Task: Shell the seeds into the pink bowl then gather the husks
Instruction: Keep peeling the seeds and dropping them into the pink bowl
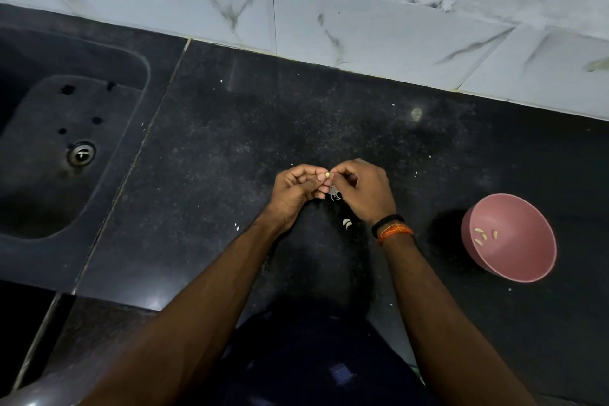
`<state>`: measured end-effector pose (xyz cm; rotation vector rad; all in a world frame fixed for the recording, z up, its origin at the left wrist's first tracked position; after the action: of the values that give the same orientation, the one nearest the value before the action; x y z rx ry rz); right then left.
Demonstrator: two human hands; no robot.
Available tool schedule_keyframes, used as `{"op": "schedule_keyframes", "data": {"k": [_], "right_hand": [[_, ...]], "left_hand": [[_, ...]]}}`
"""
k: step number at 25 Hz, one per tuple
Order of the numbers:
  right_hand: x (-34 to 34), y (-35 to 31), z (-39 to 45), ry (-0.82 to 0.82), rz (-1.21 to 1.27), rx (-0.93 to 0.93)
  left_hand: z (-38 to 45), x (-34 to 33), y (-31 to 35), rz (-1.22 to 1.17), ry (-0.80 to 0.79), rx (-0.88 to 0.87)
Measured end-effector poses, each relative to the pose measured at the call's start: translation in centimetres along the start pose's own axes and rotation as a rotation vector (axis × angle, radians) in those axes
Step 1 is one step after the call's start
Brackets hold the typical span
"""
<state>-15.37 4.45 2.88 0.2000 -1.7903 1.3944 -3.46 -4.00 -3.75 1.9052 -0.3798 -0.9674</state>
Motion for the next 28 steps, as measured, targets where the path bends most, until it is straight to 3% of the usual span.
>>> {"op": "schedule_keyframes", "data": {"k": [13, 28], "right_hand": [[-0.2, -0.3, 0.4, -0.092, -0.124, 0.092], [-0.9, 0.6, 0.3, -0.070, -0.083, -0.056]], "left_hand": [[0.1, 0.1, 0.1, 0.075, 0.035, 0.055], [0.2, -0.2, -0.1, 0.070, -0.074, 0.069]]}}
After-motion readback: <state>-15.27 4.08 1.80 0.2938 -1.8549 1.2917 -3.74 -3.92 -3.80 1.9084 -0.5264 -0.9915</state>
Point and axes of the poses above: each hand's wrist, its own z-axis towards the middle knuckle, its own x-axis out of the back of the hand, y = z × x, the point moved 7 cm from there along z, towards the middle knuckle, and after that the axes turned 2 degrees about -y, right-handed, at the moved point
